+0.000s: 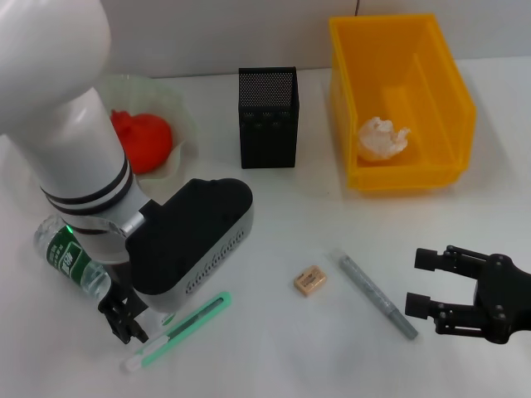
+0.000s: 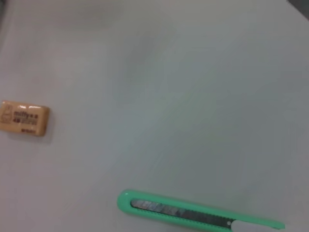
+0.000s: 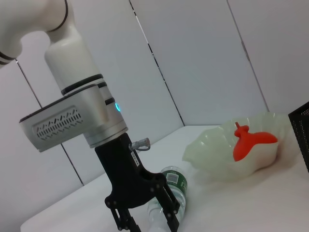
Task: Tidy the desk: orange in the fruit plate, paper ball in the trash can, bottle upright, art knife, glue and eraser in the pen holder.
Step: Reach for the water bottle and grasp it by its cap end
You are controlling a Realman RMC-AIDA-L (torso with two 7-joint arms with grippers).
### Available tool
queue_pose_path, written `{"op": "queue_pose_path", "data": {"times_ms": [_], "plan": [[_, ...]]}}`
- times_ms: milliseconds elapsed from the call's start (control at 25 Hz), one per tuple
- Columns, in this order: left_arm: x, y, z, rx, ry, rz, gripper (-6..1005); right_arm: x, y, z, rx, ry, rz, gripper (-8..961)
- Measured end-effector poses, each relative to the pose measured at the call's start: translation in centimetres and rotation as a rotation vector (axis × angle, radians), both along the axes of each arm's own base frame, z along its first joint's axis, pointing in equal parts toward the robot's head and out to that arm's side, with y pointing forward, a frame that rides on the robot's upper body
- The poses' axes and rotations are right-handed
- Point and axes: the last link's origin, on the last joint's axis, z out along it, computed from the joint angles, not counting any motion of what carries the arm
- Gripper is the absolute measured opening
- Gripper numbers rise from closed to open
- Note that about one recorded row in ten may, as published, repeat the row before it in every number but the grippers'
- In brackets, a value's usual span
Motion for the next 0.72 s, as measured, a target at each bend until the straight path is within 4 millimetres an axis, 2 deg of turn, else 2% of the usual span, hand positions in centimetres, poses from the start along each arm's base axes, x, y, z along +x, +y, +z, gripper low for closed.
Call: {"op": "queue_pose_path", "data": {"times_ms": [360, 720], "plan": [[-0.8, 0.2, -0.8, 0.003, 0.016, -0.012, 750, 0.1, 0.0, 0.0, 0.001, -0.001, -0.007, 830], [-1.1, 0.0, -1.2, -0.013, 0.036, -0.034, 587, 0.2, -0.1, -0.3, -0.005, 0.008, -0.016, 830]]}}
